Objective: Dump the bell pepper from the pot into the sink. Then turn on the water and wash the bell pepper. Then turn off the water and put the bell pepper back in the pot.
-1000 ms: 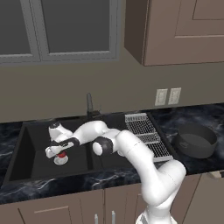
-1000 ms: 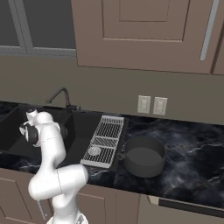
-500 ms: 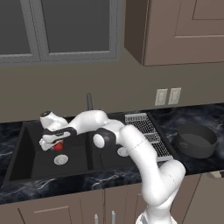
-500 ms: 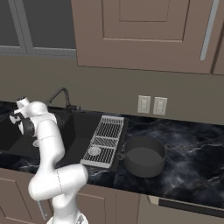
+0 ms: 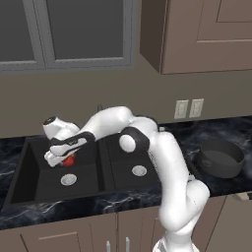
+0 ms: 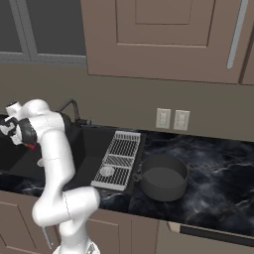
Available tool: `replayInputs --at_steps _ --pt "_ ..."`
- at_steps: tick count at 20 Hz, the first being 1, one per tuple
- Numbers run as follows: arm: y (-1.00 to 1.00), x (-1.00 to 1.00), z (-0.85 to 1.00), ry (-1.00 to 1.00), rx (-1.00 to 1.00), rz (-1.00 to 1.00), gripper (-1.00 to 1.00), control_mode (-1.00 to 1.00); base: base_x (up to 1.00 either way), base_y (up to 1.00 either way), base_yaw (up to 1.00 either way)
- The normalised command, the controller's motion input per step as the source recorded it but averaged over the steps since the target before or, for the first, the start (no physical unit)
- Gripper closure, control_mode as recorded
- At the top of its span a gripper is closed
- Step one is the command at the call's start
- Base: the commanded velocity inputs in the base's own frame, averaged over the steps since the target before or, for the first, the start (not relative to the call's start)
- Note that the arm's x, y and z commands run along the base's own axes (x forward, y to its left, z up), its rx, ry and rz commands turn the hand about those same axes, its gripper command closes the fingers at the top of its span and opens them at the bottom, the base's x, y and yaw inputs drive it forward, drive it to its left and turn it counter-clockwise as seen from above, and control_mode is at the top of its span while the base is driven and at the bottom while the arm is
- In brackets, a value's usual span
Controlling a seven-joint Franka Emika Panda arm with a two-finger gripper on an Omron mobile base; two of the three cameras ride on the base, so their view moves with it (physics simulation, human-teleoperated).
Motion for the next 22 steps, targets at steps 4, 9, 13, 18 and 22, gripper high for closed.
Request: replayInputs --at_steps 4,9,13,18,22 --pt "-0.58 -0.92 0.6 0.0 0.02 -0.01 1.0 -1.0 0.0 0.0 0.0" --pt "-0.46 -0.72 0.78 0.0 0.07 0.0 1.0 -1.0 0.0 0.0 0.0" --pt "-0.36 -0.56 0.89 0.0 0.09 0.0 1.0 -1.0 0.0 0.0 0.0" --pt "-0.53 -0.56 0.67 0.0 0.02 0.0 1.0 -1.0 0.0 0.0 0.0" --pt "-0.76 -0.54 0.42 0.0 0.0 -0.04 1.0 -1.0 0.0 0.0 0.0"
